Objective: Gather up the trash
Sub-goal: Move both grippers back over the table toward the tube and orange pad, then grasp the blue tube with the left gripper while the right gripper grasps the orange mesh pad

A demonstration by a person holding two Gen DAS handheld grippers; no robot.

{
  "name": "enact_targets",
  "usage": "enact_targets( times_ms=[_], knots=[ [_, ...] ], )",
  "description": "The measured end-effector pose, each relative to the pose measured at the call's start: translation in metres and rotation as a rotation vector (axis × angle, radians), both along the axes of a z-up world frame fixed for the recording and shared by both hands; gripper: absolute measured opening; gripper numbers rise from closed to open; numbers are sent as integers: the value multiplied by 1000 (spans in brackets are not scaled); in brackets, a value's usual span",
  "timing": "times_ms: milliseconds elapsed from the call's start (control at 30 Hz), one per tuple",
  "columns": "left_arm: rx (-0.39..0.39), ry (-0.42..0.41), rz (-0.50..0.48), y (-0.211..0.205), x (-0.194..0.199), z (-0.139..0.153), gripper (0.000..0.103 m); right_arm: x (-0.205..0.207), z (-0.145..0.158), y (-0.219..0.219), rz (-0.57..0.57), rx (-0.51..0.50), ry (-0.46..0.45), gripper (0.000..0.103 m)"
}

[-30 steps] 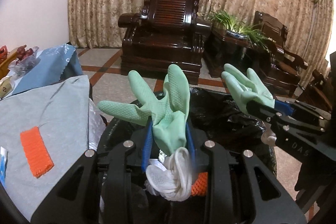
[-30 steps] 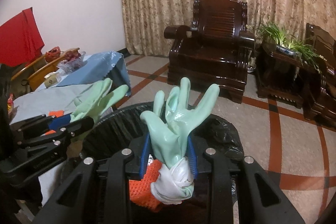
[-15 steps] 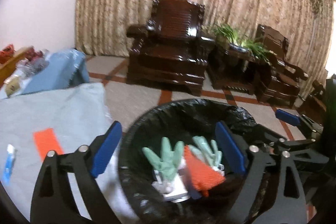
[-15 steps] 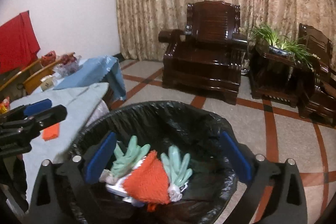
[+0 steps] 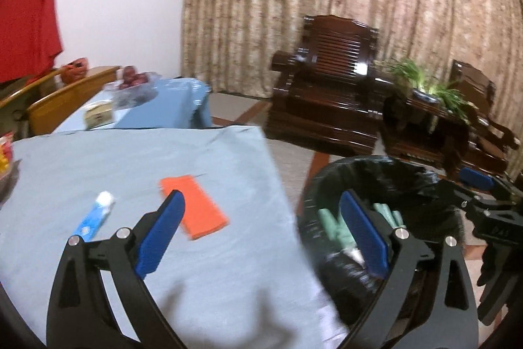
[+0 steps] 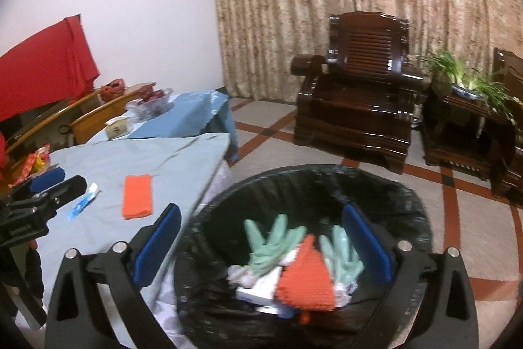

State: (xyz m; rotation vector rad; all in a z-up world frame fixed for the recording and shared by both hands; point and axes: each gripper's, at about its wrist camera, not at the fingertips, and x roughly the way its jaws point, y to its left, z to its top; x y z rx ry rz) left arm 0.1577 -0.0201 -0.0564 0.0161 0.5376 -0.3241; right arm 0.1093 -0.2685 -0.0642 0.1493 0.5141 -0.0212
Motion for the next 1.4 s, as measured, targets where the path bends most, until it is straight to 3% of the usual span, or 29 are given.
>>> enact_targets(
  times_ms=[400,767,1400],
  knots=[
    [29,-8,182,99,-2,1,93,39,3,101,170,-18,-12,97],
    [78,59,294,163,40,-32,93,90,-18,151,206,-32,23,97],
    [71,214,282,191,153,-98,93,202,-81,196,249,-74,189,97]
  ],
)
